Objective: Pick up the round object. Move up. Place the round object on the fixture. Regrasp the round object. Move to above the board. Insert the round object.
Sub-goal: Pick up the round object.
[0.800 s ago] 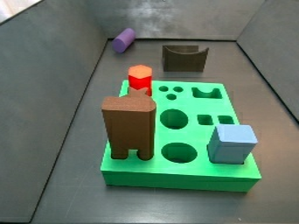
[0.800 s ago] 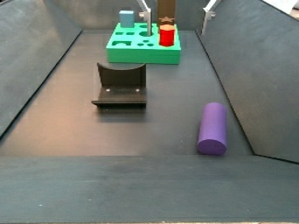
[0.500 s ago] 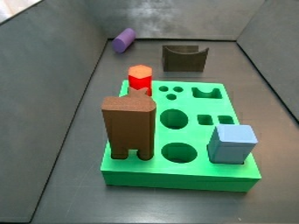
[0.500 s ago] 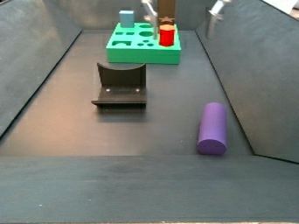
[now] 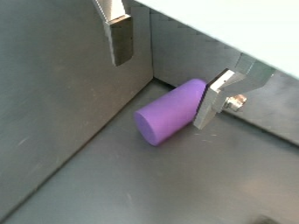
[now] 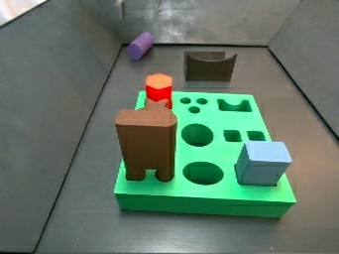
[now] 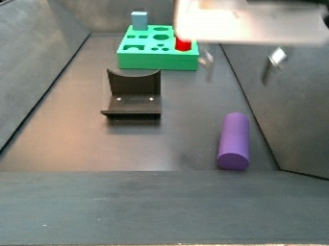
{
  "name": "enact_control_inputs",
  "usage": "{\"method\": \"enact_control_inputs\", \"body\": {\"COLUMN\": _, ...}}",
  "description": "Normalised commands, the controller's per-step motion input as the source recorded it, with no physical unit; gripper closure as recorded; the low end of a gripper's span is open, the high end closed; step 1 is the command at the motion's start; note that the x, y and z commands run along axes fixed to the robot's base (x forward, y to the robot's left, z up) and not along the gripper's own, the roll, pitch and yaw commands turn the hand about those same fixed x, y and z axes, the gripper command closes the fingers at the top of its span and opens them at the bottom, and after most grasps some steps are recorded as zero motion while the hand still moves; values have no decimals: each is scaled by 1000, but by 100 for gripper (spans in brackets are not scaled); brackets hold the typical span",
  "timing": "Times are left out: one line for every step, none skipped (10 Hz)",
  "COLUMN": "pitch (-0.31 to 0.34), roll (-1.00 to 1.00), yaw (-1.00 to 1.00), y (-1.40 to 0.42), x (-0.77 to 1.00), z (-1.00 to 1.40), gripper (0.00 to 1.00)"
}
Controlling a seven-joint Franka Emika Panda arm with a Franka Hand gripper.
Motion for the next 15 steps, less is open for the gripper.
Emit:
{"method": "enact_control_inputs", "body": {"pitch": -77, "roll": 79, "yaw": -520, "y": 409, "x": -400, "z": -837, "gripper": 0}}
{"method": "enact_control_inputs", "body": {"pitch": -96, "roll": 70, "yaw": -469, "y": 494, "x": -126, "z": -857, "gripper": 0}}
{"method": "enact_control_inputs", "body": {"pitch": -120, "roll": 53, "yaw": -354, "y": 520, "x": 0, "z": -883, "gripper": 0}}
{"method": "enact_control_inputs", "body": {"pitch": -124, "roll": 0, "yaw": -323, "y": 437, "x": 0, "z": -863, "gripper": 0}}
{"method": "enact_control_inputs", "body": {"pitch": -151, "roll": -17, "yaw": -286, "y": 311, "x": 0, "z": -797, "gripper": 0}}
{"method": "enact_control_inputs", "body": {"pitch": -166, "roll": -23, "yaw": -300, "y": 157, "x": 0, "z": -794, "gripper": 0}}
{"method": "enact_control_inputs", "body": {"pitch": -177, "roll": -20, "yaw": -294, "y": 43, "x": 0, "z": -800, "gripper": 0}}
{"method": "enact_control_inputs", "body": {"pitch": -194, "roll": -26, "yaw": -269, "y": 6, "x": 0, "z": -786, "gripper": 0}}
{"method": "enact_control_inputs", "body": {"pitch": -216, "roll": -29, "yaw": -240, "y": 0, "x": 66, "z": -780, "gripper": 0}}
{"method": "enact_control_inputs", "body": {"pitch": -219, "roll": -27, "yaw": -203, "y": -54, "x": 151, "z": -806, "gripper": 0}}
{"method": "enact_control_inputs", "body": {"pitch": -214, "roll": -26, "yaw": -200, "y": -111, "x": 217, "z": -826, "gripper": 0}}
{"method": "enact_control_inputs", "body": {"pitch": -207, "roll": -26, "yaw": -203, "y": -143, "x": 266, "z": -849, "gripper": 0}}
{"method": "enact_control_inputs", "body": {"pitch": -207, "roll": -24, "yaw": -206, "y": -154, "x": 286, "z": -854, "gripper": 0}}
{"method": "enact_control_inputs", "body": {"pitch": -207, "roll": -23, "yaw": -206, "y": -151, "x": 283, "z": -854, "gripper": 0}}
{"method": "enact_control_inputs", "body": {"pitch": -210, "roll": -26, "yaw": -177, "y": -11, "x": 151, "z": -803, "gripper": 0}}
